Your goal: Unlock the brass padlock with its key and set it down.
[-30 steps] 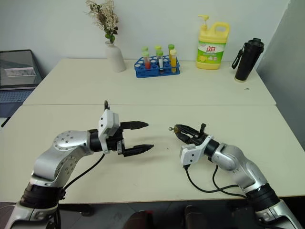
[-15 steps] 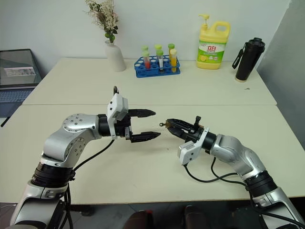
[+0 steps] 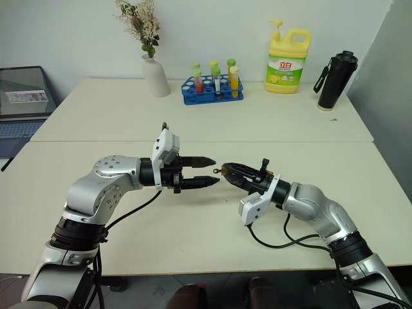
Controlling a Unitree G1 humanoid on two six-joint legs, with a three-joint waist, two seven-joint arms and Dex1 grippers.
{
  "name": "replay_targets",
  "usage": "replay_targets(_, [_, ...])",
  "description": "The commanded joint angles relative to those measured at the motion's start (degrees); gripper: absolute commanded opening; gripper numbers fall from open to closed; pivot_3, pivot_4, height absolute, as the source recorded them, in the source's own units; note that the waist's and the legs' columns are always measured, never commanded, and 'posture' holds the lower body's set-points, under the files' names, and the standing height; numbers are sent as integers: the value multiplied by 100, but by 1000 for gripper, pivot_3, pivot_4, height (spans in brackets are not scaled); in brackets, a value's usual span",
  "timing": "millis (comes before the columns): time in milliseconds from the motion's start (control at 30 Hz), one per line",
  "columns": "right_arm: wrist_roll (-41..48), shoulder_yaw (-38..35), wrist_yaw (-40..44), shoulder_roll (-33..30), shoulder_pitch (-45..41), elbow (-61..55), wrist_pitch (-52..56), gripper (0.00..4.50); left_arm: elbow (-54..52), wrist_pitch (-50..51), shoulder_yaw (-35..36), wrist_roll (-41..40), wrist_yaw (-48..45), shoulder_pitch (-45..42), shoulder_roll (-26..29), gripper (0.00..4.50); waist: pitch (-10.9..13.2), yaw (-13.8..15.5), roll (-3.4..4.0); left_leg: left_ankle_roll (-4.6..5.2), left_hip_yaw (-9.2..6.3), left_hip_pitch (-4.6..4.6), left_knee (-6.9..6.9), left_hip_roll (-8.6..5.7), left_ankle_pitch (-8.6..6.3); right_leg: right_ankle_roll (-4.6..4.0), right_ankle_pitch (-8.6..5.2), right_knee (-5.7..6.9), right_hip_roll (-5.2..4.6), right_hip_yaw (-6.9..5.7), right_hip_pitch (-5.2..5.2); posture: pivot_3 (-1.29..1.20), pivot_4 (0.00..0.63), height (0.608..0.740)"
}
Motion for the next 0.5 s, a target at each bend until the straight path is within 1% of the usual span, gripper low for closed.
replay_targets(33, [130, -84, 7, 52, -69, -180, -46, 978, 58, -71, 65, 38, -1, -216, -10, 1588, 0, 0, 0, 0, 0, 0, 0, 0, 0, 0, 0, 0, 0, 0, 0, 0, 150, 740])
replay_targets(167, [149, -108, 8, 51, -52, -150, -52, 978, 147, -79, 17, 101, -62, -271, 18, 271, 0, 2, 0, 0, 1, 0, 1, -1, 0, 0, 0, 1, 0, 0, 0, 0, 150, 740])
replay_targets(200, [160, -116, 5, 46, -39, -148, -57, 978, 165, -83, 2, 120, -72, -273, 22, 6, 0, 3, 0, -1, 1, 0, 1, -1, 0, 0, 0, 1, 0, 1, 0, 0, 150, 740])
replay_targets(500, [196, -73, 85, 94, 22, -179, -25, 978, 246, -138, -27, 183, -69, -297, -16, 0, 0, 2, 0, -1, 1, 0, 3, -1, 0, -1, 0, 2, 0, 1, 0, 0, 150, 740])
